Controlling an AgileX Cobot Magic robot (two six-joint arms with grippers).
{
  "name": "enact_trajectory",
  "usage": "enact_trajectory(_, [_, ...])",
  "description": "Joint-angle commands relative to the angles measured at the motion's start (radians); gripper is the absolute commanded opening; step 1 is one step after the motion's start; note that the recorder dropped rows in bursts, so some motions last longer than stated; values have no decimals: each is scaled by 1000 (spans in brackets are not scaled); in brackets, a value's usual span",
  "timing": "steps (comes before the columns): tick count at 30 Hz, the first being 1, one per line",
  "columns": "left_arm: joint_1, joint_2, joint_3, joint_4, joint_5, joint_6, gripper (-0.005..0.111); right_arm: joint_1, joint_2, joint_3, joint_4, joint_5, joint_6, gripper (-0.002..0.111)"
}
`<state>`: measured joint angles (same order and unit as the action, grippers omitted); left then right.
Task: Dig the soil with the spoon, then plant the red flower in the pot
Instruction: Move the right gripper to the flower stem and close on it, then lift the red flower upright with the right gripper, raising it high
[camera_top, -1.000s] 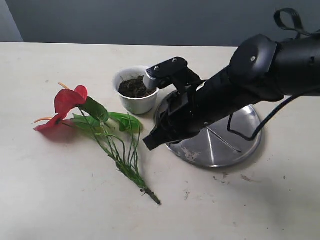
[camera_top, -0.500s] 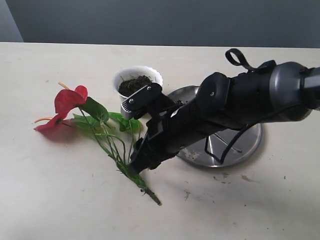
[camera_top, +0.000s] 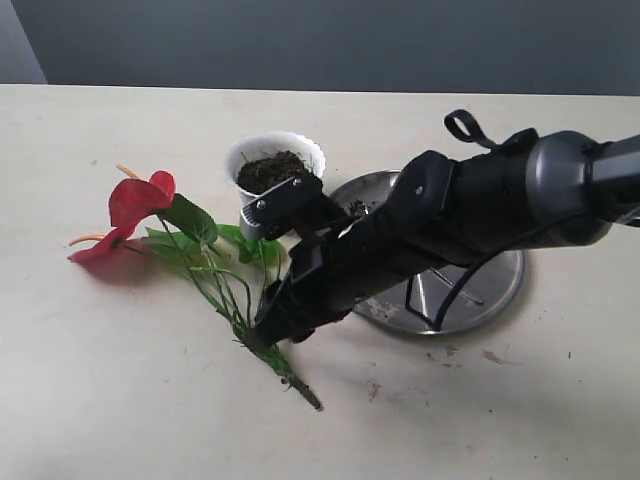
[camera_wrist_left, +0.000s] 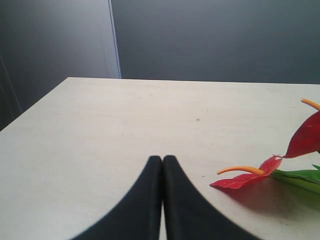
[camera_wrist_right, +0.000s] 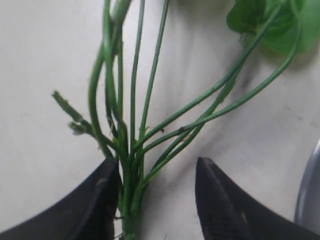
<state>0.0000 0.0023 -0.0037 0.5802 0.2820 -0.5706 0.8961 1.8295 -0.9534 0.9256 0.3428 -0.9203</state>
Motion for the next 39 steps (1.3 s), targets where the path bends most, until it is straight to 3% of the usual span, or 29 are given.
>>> enact_trajectory(1, [1, -2, 4, 0, 2, -2, 0, 2, -83, -2, 7, -44, -12, 47])
enact_trajectory(5, [1, -2, 4, 0, 2, -2, 0, 2, -106, -42, 3, -35, -22, 49])
enact_trajectory(9, [1, -2, 4, 0, 2, -2, 0, 2, -91, -73, 15, -35, -22, 60])
enact_trajectory(39, [1, -2, 4, 0, 2, -2, 0, 2, 142, -236, 165, 71, -64, 59])
